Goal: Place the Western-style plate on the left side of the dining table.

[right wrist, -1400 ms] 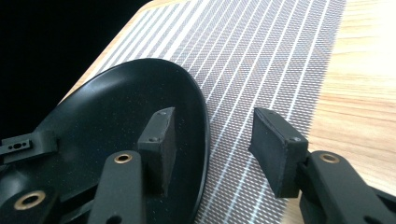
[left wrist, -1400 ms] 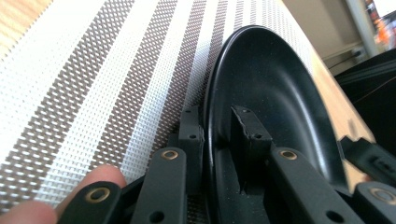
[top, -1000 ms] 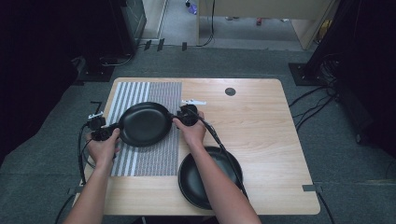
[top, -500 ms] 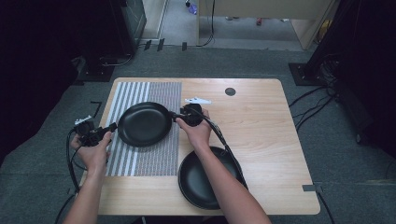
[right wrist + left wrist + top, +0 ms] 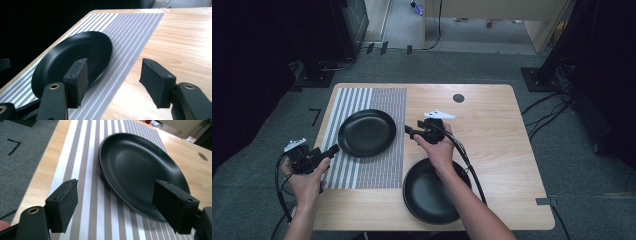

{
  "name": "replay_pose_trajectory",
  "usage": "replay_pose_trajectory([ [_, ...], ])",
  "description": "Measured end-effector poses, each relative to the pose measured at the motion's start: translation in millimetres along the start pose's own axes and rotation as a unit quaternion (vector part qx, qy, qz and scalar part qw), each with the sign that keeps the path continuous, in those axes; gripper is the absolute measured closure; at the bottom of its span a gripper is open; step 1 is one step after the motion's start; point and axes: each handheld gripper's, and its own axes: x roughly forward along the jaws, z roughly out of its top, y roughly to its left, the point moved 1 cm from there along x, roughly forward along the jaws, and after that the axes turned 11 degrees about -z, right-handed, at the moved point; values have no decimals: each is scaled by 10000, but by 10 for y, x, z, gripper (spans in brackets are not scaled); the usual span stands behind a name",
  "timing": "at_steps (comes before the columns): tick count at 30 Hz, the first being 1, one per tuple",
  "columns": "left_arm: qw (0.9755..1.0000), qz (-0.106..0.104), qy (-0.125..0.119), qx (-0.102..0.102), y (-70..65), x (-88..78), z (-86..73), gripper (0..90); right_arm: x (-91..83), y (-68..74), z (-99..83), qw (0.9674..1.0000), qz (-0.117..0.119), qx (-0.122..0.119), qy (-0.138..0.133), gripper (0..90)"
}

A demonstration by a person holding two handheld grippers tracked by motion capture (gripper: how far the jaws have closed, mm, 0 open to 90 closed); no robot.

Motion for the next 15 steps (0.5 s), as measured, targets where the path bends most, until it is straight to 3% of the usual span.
replay_pose_trajectory([
  [9,9998,-143,82,96,-30,-203,-264,168,-368,-157,-115,9999,-83,-58,-89,386],
  [12,9996,99,36,245,-23,-280,-351,150,-509,-213,-148,9998,-93,-46,-165,384],
  [14,9989,370,101,265,-11,-306,-409,217,-593,-250,-173,9997,-112,-91,-191,377],
  [15,9990,317,140,271,4,-319,-441,230,-636,-267,-188,9996,-147,-110,-207,377],
])
